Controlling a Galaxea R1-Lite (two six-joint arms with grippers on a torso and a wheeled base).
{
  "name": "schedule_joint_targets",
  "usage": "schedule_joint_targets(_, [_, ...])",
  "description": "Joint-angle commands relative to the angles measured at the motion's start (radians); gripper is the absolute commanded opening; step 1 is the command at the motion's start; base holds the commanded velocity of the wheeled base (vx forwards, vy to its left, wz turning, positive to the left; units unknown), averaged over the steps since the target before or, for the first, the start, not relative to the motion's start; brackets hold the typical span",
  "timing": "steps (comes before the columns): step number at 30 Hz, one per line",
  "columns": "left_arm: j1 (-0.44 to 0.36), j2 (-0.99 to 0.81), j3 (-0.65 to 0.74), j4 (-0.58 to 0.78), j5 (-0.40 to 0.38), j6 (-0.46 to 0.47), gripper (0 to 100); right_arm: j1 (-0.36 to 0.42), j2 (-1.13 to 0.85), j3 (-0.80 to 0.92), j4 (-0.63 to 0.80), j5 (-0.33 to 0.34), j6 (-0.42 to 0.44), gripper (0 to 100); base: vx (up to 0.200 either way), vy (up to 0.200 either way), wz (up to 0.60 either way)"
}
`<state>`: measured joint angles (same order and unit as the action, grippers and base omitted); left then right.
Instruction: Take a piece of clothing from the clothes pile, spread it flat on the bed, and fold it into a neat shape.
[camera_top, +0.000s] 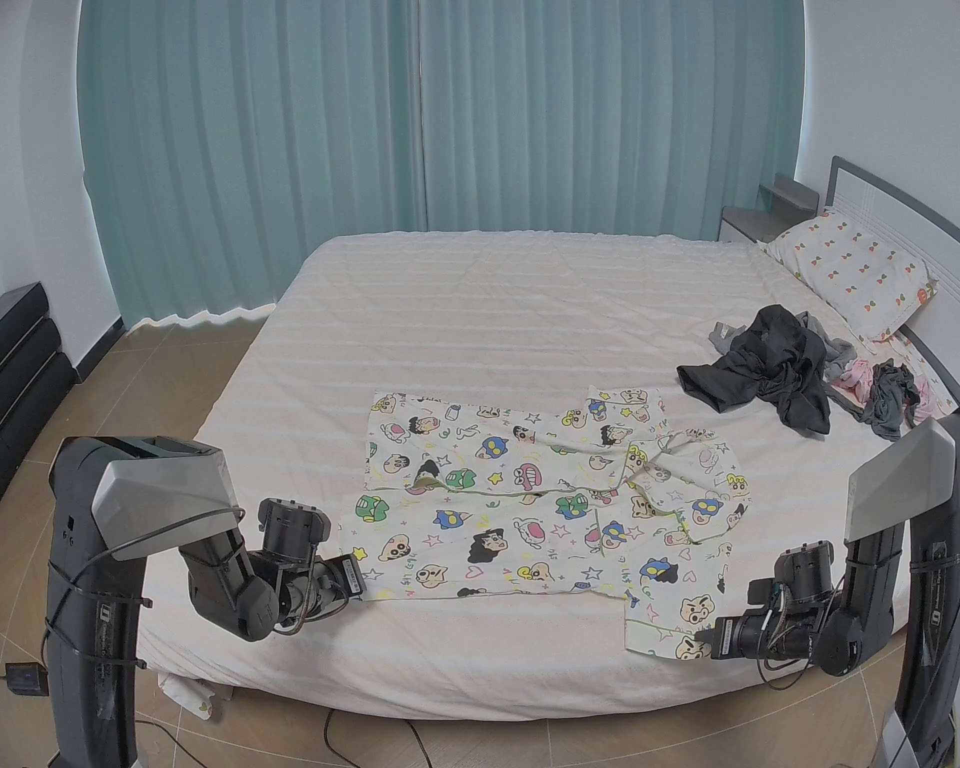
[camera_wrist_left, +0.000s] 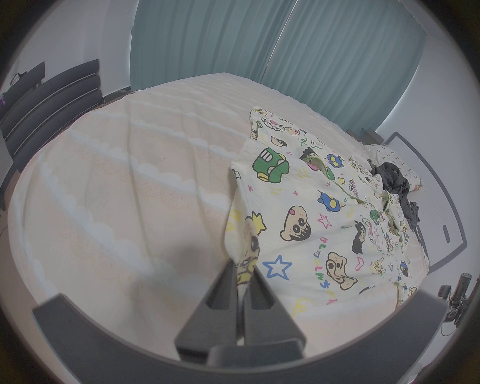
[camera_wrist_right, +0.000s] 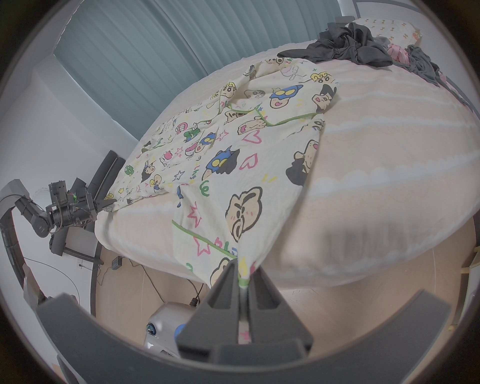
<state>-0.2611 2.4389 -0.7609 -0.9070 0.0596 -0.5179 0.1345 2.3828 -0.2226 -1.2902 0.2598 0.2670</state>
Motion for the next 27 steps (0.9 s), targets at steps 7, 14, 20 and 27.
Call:
schedule_joint_targets(7, [-0.001, -0.07, 0.086, -0.001, 0.0, 0.001, 0, -0.033, -0.016, 0.109, -0.072, 0.039, -0.049, 0, 0.0, 0.0, 0.0])
schedule_joint_targets(14, [-0.003, -0.1, 0.149, -0.003, 0.0, 0.004, 0, -0.039, -0.008, 0.183, -0.135, 0.073, -0.069, 0, 0.0, 0.0, 0.0])
schedule_joint_targets(20, [-0.009, -0.116, 0.202, -0.003, 0.0, 0.006, 0, -0.038, -0.01, 0.223, -0.136, 0.098, -0.081, 0, 0.0, 0.0, 0.0])
schedule_joint_targets(27, [-0.018, -0.132, 0.268, -0.012, 0.0, 0.007, 0, -0.047, -0.008, 0.223, -0.115, 0.101, -0.089, 0, 0.0, 0.0, 0.0])
